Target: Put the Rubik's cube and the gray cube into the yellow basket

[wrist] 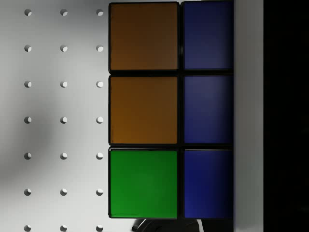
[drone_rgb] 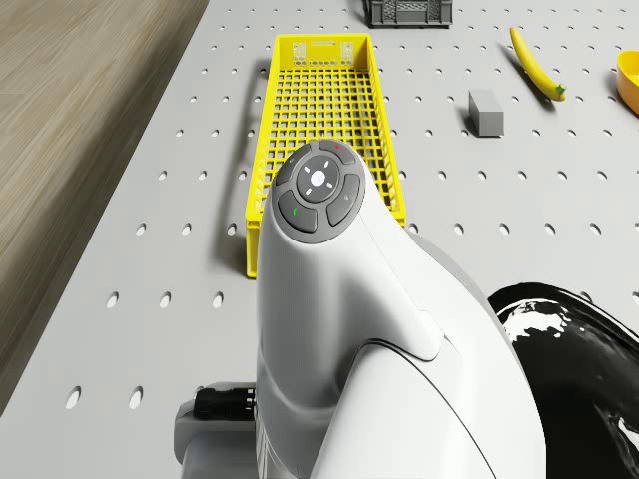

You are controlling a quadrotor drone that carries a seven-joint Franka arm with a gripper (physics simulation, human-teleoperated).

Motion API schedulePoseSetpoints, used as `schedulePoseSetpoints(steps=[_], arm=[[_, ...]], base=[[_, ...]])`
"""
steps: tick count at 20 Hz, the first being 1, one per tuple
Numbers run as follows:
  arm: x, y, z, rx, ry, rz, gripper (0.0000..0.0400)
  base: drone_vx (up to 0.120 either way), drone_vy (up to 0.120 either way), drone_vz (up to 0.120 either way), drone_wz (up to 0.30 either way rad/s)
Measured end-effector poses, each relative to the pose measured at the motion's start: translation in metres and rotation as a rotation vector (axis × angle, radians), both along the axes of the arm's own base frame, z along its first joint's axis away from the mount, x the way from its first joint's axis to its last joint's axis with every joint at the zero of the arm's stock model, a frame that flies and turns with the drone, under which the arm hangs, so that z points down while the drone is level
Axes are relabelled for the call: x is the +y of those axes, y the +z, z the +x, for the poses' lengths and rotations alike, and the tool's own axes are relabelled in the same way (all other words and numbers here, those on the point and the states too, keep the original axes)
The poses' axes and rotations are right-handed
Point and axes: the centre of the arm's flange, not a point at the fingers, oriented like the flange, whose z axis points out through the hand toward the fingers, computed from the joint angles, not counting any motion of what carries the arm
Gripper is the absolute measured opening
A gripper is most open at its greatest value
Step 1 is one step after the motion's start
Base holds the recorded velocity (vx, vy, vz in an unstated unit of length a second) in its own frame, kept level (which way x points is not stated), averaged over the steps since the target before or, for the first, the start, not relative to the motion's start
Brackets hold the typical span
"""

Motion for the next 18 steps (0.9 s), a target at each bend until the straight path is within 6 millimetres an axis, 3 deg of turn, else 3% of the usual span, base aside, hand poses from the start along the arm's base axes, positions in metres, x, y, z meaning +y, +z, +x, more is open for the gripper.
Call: schedulePoseSetpoints(steps=[18], arm=[[0.0000, 0.0000, 0.0000, 0.000, 0.000, 0.000, 0.0325]], base=[[0.120, 0.000, 0.000, 0.000]])
